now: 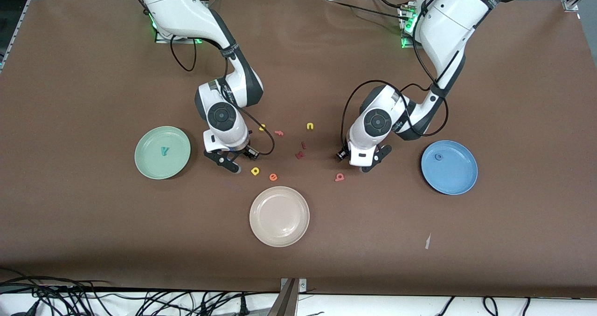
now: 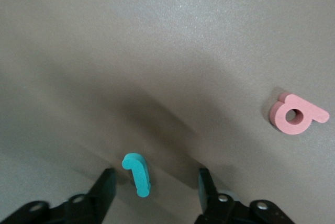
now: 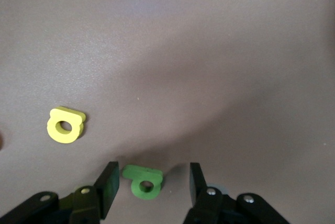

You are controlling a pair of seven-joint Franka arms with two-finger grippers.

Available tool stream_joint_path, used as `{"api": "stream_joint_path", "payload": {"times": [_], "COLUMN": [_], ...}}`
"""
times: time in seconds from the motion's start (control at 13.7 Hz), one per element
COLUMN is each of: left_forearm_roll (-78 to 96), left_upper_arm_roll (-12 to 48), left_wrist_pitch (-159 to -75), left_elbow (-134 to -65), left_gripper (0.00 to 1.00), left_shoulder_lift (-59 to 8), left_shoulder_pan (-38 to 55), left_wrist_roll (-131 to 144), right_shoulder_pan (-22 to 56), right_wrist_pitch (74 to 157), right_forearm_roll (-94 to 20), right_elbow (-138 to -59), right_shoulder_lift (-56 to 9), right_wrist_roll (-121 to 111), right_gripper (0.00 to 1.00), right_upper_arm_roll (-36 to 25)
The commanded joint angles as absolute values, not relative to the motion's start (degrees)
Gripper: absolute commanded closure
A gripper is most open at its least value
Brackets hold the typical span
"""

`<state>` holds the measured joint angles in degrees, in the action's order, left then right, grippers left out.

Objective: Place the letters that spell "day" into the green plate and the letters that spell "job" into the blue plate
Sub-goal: 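Grasp green d with the right gripper while the left gripper grasps teal hook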

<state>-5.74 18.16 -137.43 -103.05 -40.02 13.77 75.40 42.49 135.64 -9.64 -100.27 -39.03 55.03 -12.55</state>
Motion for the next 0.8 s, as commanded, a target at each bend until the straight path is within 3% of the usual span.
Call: {"api": "stream_joint_path", "payload": {"times": [0.0, 0.15, 0.44, 0.58, 0.73], "left_forearm_roll": [-7.82, -7.91, -8.0, -8.0, -8.0], "left_upper_arm_roll": [17.75, 17.67, 17.58, 17.49, 17.49], "left_wrist_pitch": [-137.29, -137.29, -137.11, -136.85, -136.23], "left_elbow": [-102.22, -102.22, -102.22, -102.22, -101.87], "left_gripper": [0.51, 0.65, 0.82, 0.97, 1.0], "left_shoulder_lift": [-40.52, -40.52, -40.52, -40.52, -40.26], "left_shoulder_pan": [14.24, 14.15, 14.06, 14.15, 14.06], "left_wrist_roll": [76.9, 76.82, 76.73, 76.73, 76.47], "right_shoulder_pan": [43.5, 43.77, 43.95, 44.3, 44.3], "right_wrist_pitch": [136.32, 136.58, 136.58, 136.5, 136.49], "right_forearm_roll": [-10.28, -10.11, -10.11, -10.11, -10.11], "right_elbow": [-98.97, -99.05, -99.31, -99.58, -99.58], "right_shoulder_lift": [-40.43, -40.69, -40.69, -40.69, -40.69], "right_wrist_roll": [56.07, 55.99, 56.07, 55.99, 55.99], "right_gripper": [0.38, 0.37, 0.38, 0.39, 0.55], "right_upper_arm_roll": [-13.01, -13.01, -13.01, -13.01, -13.01]}}
